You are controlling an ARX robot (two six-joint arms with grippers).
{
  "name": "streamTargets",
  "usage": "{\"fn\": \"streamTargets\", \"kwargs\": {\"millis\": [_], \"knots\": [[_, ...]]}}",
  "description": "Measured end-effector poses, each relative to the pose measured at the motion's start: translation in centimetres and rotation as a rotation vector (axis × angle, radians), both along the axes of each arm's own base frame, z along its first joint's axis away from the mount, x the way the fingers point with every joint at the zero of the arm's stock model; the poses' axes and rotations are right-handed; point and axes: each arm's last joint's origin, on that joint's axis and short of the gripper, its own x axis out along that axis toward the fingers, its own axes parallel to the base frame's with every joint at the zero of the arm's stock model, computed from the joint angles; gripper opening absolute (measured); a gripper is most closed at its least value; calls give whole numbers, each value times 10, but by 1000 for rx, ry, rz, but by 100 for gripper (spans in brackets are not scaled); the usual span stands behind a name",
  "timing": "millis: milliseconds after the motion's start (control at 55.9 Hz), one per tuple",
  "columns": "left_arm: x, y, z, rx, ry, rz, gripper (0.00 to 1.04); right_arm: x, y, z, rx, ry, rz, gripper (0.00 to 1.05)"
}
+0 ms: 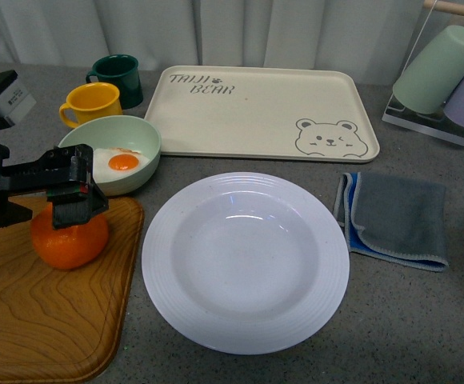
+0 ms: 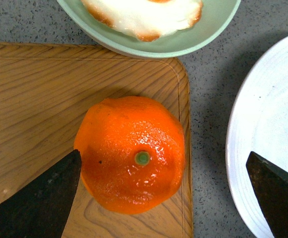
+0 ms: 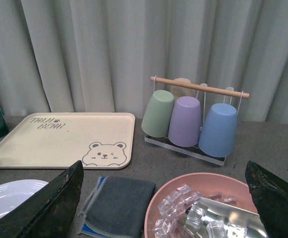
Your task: Place orange and plate with both arms
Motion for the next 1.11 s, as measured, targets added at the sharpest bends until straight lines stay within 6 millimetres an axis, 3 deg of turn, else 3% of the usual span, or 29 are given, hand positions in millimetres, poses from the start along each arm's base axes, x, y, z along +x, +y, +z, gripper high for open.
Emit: {"fn": "streamTargets", "kwargs": {"millis": [322,501,697,930,1019,1108], "knots": [[9,-3,-12,13,26,4,97,0,0,0,0,0,0,95],[9,-5,-18,31,43,1,67,0,0,0,0,0,0,95],[8,-8,-17,22,43,-12,56,0,0,0,0,0,0,95],[1,-18,7,24,-10,-40,54,0,0,0,0,0,0,95],[-5,-37,28,53,-107,-105,54,0,0,0,0,0,0,95],[-9,-55,36,55,-152,-163,54,0,0,0,0,0,0,95]]}}
